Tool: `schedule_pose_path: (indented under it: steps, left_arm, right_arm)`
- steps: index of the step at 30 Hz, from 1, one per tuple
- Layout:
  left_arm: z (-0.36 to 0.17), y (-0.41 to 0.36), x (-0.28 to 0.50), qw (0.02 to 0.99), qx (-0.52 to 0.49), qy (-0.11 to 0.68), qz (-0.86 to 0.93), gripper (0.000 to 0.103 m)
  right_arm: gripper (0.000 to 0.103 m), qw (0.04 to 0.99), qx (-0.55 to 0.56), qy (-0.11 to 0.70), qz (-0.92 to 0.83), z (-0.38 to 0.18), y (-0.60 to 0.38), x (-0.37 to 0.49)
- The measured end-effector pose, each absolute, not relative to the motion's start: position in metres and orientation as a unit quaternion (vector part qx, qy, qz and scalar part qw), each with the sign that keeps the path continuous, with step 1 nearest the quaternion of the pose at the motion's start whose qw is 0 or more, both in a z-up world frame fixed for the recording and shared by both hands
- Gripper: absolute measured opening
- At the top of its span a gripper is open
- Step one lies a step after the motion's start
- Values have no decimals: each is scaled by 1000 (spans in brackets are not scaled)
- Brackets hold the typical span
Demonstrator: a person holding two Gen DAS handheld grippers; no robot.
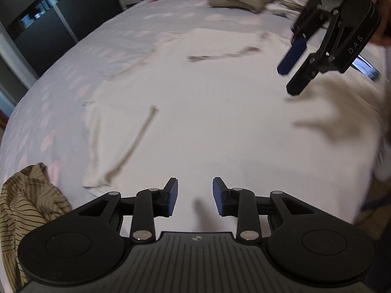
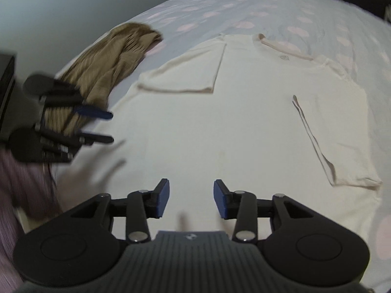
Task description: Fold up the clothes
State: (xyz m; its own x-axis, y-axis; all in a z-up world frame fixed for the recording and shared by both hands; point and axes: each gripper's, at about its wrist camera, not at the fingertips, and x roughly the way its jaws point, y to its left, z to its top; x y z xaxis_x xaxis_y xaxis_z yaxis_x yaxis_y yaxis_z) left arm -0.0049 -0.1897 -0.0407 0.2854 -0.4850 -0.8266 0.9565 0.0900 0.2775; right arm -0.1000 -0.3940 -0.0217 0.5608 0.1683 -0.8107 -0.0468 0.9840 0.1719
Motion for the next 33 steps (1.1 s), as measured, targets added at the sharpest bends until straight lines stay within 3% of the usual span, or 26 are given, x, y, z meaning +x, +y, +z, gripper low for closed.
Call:
schedule_pose_path:
  steps: [3, 8, 10, 12, 20, 22, 26, 33]
  left_arm:
    - [-43, -180, -27, 670, 436, 260, -541, 41]
    - [-47, -167, -63, 637, 453, 248, -573, 43]
    - [-52, -162, -80, 619, 470, 234, -584, 50]
    - [-59, -159, -96, 599, 490, 221, -593, 53]
    - [-84, -143, -116, 565, 547, 232, -573, 54]
    - [-91, -141, -114, 558, 560, 244, -562, 54]
    - [-105, -137, -105, 551, 576, 281, -534, 54]
    - [-90, -125, -80, 592, 519, 348, -508, 54]
  right_arm:
    - [47, 881, 14, 466, 75, -27, -380, -131]
    - [51, 869, -43, 479, 116, -41, -352, -170]
    - [62, 862, -76, 484, 130, -47, -338, -182]
    - [64, 853, -110, 490, 141, -53, -325, -193]
    - [65, 818, -152, 536, 141, -82, -318, -216]
    - [73, 806, -176, 545, 148, -86, -314, -220]
    - [75, 796, -175, 559, 152, -88, -316, -219]
    - [75, 781, -151, 584, 163, -76, -334, -226]
